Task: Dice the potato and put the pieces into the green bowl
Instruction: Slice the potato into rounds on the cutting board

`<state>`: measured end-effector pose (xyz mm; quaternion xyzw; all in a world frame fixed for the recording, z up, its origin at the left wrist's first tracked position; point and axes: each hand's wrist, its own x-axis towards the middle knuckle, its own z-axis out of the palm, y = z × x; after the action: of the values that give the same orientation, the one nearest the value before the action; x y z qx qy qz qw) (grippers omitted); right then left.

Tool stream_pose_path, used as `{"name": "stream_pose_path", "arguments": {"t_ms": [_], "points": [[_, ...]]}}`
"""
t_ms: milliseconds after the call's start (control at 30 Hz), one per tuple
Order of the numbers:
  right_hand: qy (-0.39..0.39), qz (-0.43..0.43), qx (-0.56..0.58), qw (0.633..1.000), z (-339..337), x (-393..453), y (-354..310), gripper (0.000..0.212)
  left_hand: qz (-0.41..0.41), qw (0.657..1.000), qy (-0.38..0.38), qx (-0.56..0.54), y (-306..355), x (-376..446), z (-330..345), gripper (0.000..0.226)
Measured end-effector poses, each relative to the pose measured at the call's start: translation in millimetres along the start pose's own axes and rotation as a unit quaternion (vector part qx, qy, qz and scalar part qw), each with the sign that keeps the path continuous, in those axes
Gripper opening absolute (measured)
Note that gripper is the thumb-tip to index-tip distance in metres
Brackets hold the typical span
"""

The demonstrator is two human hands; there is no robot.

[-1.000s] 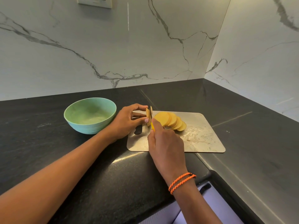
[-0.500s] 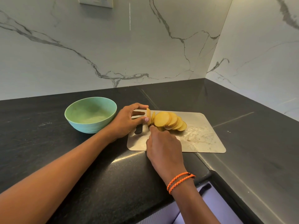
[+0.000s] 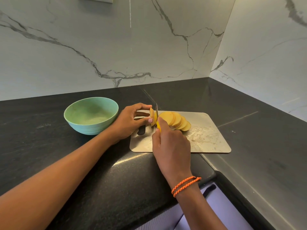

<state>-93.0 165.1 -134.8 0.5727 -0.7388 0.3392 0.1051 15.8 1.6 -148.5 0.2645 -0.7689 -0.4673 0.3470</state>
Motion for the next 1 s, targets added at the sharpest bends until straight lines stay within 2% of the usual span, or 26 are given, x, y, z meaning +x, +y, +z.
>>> {"name": "stream_pose_path", "arguments": {"t_ms": [267,800,1000], "points": [[-0.019,-0.011,0.002,1.0,0.9,-1.4,-1.8,0.045,-0.006,1.0,0.0,-0.023,2.9,0.7,1.0,0.045],[-0.052,-0.041,-0.034,0.997,4.5,5.2,-0.1,0.047,-0.017,1.0,0.011,0.001,1.3,1.9,-2.1,0.045],[-0.068,-0.025,0.003,0.997,3.9,5.3,2.8,0.051,-0.018,1.0,0.003,0.001,2.3,2.7,-1.7,0.042]]}}
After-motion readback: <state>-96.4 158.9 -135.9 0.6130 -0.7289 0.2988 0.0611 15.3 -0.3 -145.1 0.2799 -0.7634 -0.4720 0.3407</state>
